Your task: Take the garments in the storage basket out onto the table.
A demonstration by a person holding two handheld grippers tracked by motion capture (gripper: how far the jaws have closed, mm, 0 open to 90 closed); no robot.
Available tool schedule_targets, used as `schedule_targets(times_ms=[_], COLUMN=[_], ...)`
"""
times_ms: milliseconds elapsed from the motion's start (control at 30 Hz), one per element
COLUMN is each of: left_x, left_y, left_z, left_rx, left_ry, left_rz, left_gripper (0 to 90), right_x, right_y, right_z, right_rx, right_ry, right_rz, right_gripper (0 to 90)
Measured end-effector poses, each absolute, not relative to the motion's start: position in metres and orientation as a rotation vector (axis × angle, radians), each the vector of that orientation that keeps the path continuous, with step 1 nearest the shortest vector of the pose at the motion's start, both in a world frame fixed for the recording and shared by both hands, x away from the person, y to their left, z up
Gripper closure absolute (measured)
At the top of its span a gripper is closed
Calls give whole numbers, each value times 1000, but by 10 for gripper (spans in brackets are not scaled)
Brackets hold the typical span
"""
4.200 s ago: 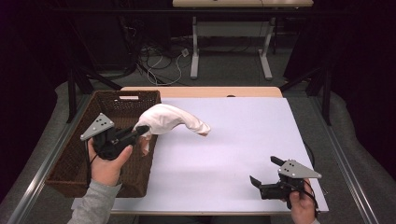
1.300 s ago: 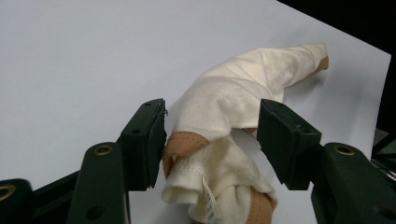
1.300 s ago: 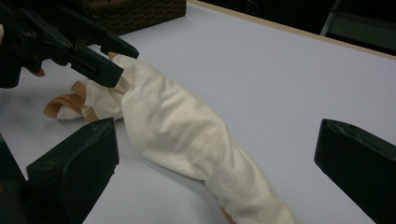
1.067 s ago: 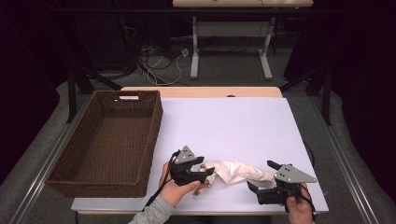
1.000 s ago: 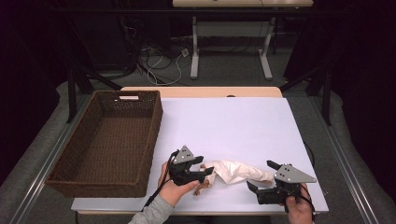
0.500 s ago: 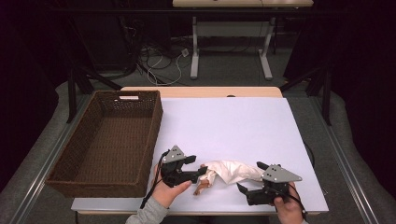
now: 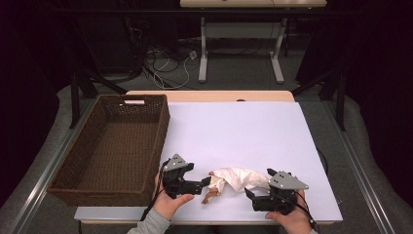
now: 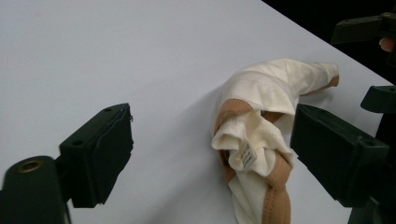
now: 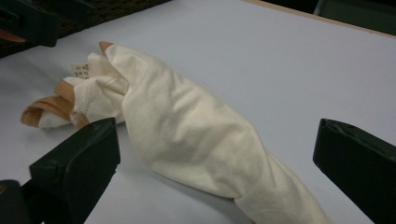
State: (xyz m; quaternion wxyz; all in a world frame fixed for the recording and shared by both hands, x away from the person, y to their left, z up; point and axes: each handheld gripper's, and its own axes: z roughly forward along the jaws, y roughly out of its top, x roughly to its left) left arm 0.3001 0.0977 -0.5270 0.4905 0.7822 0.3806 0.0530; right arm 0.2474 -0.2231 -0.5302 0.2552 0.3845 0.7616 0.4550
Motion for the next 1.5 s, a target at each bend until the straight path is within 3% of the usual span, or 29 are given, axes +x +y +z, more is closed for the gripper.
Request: schedule_targets(times_ms=[200, 767, 933, 1300, 1500], left_x=[302, 300, 298, 289, 287], left_y=[98, 101, 101, 94, 89], left_z=[-528, -524, -521, -519, -521], left_rx=[1921, 1931, 1927, 1970, 1983], left_ry=[916, 878, 877, 852, 859], left_rz=[138, 146, 166, 189, 168], left_gripper=[5, 11, 53, 155, 161], right_x=[246, 242, 242, 246, 246], right_y=[-221, -207, -207, -190, -177], right_z=[-534, -534, -533, -535, -540], right_rx=[1084, 973, 985, 950, 888], right_ry=[2051, 2073, 2079, 2145, 2198], right_rz=[1186, 1188, 1207, 1187, 1126], right_gripper=[56, 339, 424, 445, 455])
